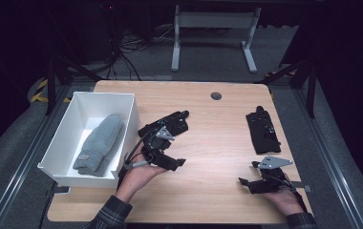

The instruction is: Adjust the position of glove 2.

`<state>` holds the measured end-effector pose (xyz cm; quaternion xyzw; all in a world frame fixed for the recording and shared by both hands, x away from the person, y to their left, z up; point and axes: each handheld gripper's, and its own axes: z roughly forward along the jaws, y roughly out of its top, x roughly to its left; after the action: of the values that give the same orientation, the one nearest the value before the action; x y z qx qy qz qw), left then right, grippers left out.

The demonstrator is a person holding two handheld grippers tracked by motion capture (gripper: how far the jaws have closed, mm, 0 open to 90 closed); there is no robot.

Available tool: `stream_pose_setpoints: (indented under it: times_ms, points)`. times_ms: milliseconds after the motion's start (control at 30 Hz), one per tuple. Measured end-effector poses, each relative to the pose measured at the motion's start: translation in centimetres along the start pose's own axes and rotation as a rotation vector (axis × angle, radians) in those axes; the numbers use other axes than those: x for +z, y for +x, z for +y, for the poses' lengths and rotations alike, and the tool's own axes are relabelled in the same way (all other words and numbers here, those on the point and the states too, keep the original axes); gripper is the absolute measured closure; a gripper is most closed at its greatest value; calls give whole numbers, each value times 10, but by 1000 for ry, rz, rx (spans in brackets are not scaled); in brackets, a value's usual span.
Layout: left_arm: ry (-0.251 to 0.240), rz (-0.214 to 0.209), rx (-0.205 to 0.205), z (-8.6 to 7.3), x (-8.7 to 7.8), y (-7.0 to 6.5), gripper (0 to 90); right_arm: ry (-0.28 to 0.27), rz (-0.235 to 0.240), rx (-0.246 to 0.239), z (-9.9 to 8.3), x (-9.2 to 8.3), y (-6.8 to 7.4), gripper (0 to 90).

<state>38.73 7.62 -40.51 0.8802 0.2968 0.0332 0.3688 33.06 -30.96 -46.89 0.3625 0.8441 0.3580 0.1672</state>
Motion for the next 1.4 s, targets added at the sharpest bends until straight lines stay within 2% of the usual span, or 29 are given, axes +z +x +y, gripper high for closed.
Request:
stream_pose_setpoints:
  times_ms: [100, 200, 267, 367, 567, 700, 833, 933, 967, 1033, 1067, 1133, 1167, 1200, 1400]
  points:
    - [2, 3, 8, -11, 9, 1, 155, 9, -4, 6, 2, -2, -2, 186]
    - [4, 12, 17, -19, 16, 2, 153, 0, -12, 7, 5, -6, -4, 244]
    - [17, 37, 29, -24, 20, 3, 151, -6, -8, 12, 9, -9, -7, 295]
    - [27, 43, 37, -33, 25, 3, 144, -24, -21, 8, 16, -12, -12, 366]
    - [50, 70, 60, -45, 28, 3, 101, -45, -43, 24, 33, -11, -29, 571]
    - [55, 66, 70, -51, 32, 2, 61, -45, -65, 41, 42, -8, -39, 715]
    - [93, 84, 92, -54, 37, -1, 31, -43, -114, 49, 50, -7, -48, 896]
    - [89, 93, 107, -56, 38, -2, 10, -43, -142, 77, 54, -7, -61, 900]
    - [74, 91, 107, -57, 39, -2, 3, -47, -147, 87, 54, -6, -65, 900]
    - [68, 93, 111, -58, 39, -1, 0, -40, -171, 107, 55, -2, -79, 900]
    - [68, 93, 111, -58, 39, -1, 0, -40, -171, 107, 55, -2, -79, 900]
    - [24, 83, 118, -61, 41, -1, 0, -24, -196, 112, 56, 3, -91, 900]
    - [24, 83, 118, -61, 41, -1, 0, -10, -211, 112, 55, 6, -95, 900]
    - [6, 81, 122, -63, 41, 0, 0, -4, -219, 114, 54, 8, -98, 900]
    - [-6, 87, 114, -64, 42, -1, 1, 59, -227, 135, 45, 18, -109, 900]
